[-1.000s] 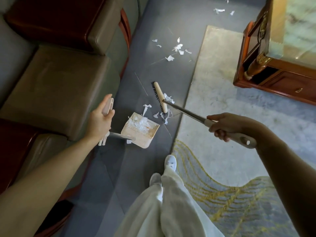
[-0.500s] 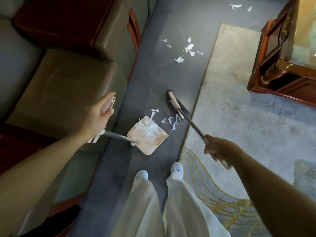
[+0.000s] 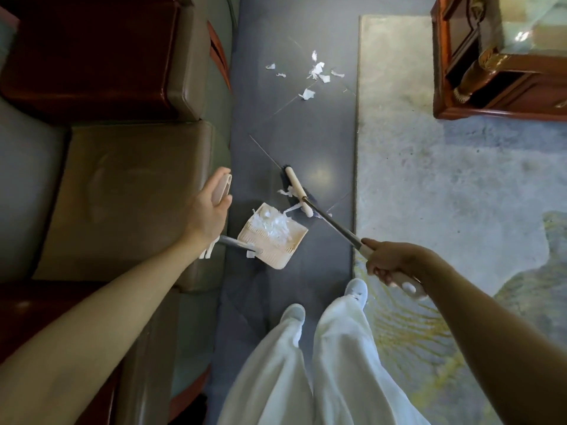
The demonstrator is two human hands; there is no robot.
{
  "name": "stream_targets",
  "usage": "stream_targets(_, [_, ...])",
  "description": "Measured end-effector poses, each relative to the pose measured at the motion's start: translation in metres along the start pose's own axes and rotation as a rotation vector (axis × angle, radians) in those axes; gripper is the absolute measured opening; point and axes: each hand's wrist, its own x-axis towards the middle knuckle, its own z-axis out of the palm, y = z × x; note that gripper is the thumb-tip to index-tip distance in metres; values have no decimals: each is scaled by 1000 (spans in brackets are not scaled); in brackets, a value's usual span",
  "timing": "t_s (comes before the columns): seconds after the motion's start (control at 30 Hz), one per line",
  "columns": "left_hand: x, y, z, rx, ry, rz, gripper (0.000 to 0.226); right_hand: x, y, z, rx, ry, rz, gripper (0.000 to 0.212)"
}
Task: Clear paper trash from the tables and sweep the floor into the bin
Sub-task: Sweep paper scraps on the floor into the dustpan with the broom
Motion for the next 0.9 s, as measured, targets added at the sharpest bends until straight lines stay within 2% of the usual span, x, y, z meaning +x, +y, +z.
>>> stream_targets(0.07, [12, -4, 1, -24, 1, 23, 48, -3, -7, 18, -6, -10, 17, 80])
stream_targets(0.2, [38, 1, 7, -28, -120, 84, 51, -24, -12, 34, -19, -50, 29, 84])
stream_targets(0.37, [54, 5, 13, -52, -156, 91, 49, -54, -8, 40, 82, -71, 56, 85])
stream_targets(0.47, [50, 2, 14, -70, -127, 93, 46, -69, 1, 44, 236, -42, 61, 83])
stream_targets(0.63, [41, 27, 28, -136, -153, 147, 44, -89, 13, 57, 211, 35, 11, 83])
stream_targets(0.73, [37, 53, 33, -152, -171, 194, 43, -106, 23, 51, 248, 82, -14, 80])
stream_targets(0.9, [9, 112, 49, -120, -255, 352, 44, -155, 70, 45, 425, 131, -66, 57])
